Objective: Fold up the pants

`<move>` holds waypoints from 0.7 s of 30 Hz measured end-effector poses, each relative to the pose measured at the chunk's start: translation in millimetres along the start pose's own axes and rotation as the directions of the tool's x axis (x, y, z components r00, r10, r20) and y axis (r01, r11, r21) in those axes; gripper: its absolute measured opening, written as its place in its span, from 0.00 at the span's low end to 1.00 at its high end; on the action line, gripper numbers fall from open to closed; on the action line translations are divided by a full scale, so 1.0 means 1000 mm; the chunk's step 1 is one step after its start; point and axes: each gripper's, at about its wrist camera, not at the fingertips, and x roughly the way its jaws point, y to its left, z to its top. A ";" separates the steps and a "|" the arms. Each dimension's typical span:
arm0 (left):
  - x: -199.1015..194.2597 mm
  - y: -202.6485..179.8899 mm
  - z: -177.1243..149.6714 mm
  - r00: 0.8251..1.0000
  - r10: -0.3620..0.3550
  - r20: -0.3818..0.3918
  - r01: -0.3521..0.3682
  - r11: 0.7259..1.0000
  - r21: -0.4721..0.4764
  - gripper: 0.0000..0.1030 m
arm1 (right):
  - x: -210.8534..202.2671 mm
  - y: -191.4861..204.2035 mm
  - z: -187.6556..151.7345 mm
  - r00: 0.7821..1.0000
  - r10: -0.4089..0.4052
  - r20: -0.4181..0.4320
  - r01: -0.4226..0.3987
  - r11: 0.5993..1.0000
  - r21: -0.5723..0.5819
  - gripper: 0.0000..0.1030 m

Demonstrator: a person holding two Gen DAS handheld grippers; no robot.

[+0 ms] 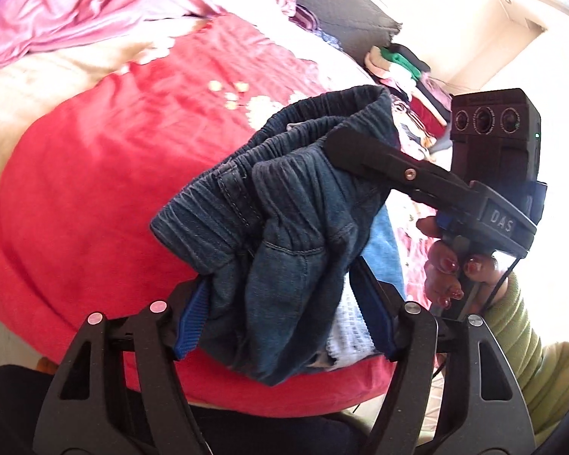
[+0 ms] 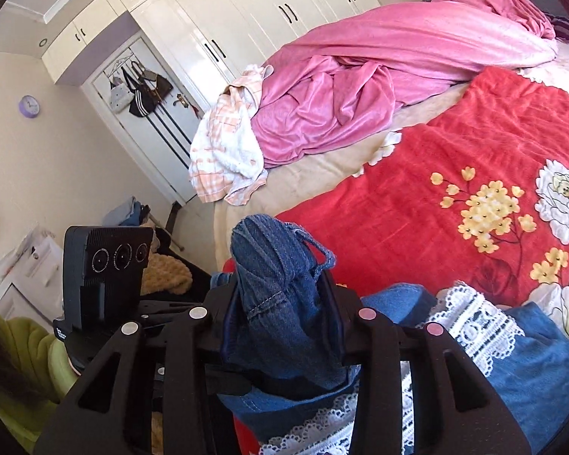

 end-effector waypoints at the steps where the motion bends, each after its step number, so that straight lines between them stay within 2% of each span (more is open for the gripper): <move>1: 0.002 -0.006 0.001 1.000 -0.003 -0.004 0.003 1.000 0.009 0.60 | -0.006 -0.002 -0.002 1.000 0.000 0.009 0.000 1.000 0.002 0.34; 6: 0.015 -0.033 0.002 1.000 -0.020 -0.017 0.021 0.998 0.061 0.60 | -0.036 -0.014 -0.011 0.998 -0.016 0.054 0.015 1.000 0.012 0.34; 12: 0.033 -0.059 0.000 0.998 -0.038 -0.043 0.042 0.993 0.106 0.60 | -0.065 -0.022 -0.024 0.993 -0.074 0.093 0.074 0.997 0.003 0.37; 18: 0.050 -0.076 -0.008 0.992 -0.077 -0.104 0.093 0.983 0.157 0.60 | -0.094 -0.041 -0.043 0.981 -0.149 0.128 0.141 0.988 0.066 0.56; 21: 0.052 -0.080 -0.015 0.986 -0.096 -0.134 0.118 0.978 0.174 0.60 | -0.107 -0.048 -0.053 0.973 -0.179 0.148 0.165 0.981 0.103 0.57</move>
